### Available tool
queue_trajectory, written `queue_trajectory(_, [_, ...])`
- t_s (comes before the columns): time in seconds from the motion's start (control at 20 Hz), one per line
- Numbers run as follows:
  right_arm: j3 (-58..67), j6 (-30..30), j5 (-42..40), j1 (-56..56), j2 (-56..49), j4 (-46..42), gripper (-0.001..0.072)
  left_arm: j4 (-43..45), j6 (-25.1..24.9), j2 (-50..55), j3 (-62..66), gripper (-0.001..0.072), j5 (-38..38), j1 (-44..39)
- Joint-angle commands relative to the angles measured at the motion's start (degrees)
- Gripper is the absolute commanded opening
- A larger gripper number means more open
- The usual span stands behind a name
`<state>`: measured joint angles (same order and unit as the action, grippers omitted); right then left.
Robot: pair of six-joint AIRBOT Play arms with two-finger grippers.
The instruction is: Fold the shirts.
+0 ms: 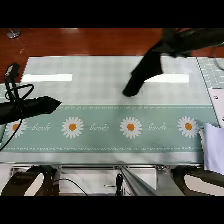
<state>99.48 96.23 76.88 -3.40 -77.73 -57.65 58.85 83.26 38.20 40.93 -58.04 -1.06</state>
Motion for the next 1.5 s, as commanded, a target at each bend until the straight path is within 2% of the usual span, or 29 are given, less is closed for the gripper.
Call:
queue_trajectory(0.0, [5.73, 4.87, 15.63, 10.95, 4.11, -6.27, 0.002, -0.02, -0.02, 0.04, 0.0, 0.0025, -0.02, -0.04])
queue_trajectory(0.25, [5.22, 4.61, 29.66, 30.14, 11.3, -18.36, 0.002, -0.83, -0.02, 0.04, 0.0, 0.0025, 0.04, -0.04])
queue_trajectory(0.6, [-15.21, 2.1, 29.68, 51.39, 30.01, -33.53, 0.0021, -1.05, -0.04, 0.07, 0.0, 0.0025, 1.14, -0.04])
queue_trajectory(0.7, [-23.89, 0.92, 29.66, 56.15, 36.74, -42.38, 0.0021, -1.05, -0.04, 0.07, 0.0, 0.0025, 1.53, -0.04])
queue_trajectory(0.8, [-32.46, 2.19, 29.55, 59.87, 42.82, -47.8, 0.0022, -1.05, -0.02, 0.11, 0.0, 0.0025, 1.55, -0.04])
queue_trajectory(0.85, [-36.46, 2.69, 29.49, 61.22, 45.13, -48.48, 0.0067, -1.07, -0.04, 0.13, 0.0, 0.0025, 1.55, -0.04])
queue_trajectory(0.9, [-39.52, 3.61, 29.44, 62.12, 46.49, -50.07, 0.034, -1.05, -0.04, 0.2, 0.0, 0.0025, 1.55, -0.04])
queue_trajectory(0.95, [-41.53, 3.76, 28.96, 62.38, 46.95, -52.48, 0.0646, -1.07, -0.02, 0.31, 0.0, 0.0025, 1.51, -0.04])
queue_trajectory(1.0, [-41.55, 4.31, 27.5, 62.31, 46.53, -52.98, 0.0631, -1.09, -0.13, 0.39, 0.0, 0.0025, 0.7, -0.04])
queue_trajectory(1.1, [-37.88, 4.37, 23.67, 61.24, 43.89, -48.48, 0.0631, -1.46, -3.17, 1.33, 0.02, 0.0025, -1.62, -0.04])
queue_trajectory(1.15, [-34.51, 4.39, 21.77, 60.08, 41.7, -46.14, 0.0631, -2.95, -3.17, 2.45, 0.11, 0.0025, -1.42, -0.04])
queue_trajectory(1.2, [-30.82, 4.39, 19.58, 58.66, 39.39, -43.25, 0.0628, -5.16, -4.61, 3.96, 0.76, 0.0025, -0.39, -0.04])
queue_trajectory(1.25, [-26.58, 4.42, 16.9, 56.87, 36.5, -38.45, 0.0591, -7.67, -7.85, 6.32, 3.13, 0.0025, -0.37, -0.02])
queue_trajectory(1.3, [-22.93, 4.42, 14.12, 54.95, 33.9, -32.83, 0.0428, -9.03, -9.49, 8.74, 6.84, 0.0025, -0.98, -0.02])
queue_trajectory(1.35, [-19.78, 4.11, 10.97, 52.41, 31.32, -25.27, 0.0146, -9.49, -9.55, 11.39, 11.87, 0.0025, -2.49, -0.02])
queue_trajectory(1.4, [-18.29, 2.47, 6.84, 49.72, 29.51, -16.55, 0.0021, -9.64, -9.57, 13.49, 16.9, 0.0024, -3.96, -0.04])
queue_trajectory(1.45, [-17.92, 1.29, 1.14, 45.88, 27.85, -7.48, 0.0021, -9.64, -9.53, 15.52, 22.23, 0.0024, -4.15, -0.17])
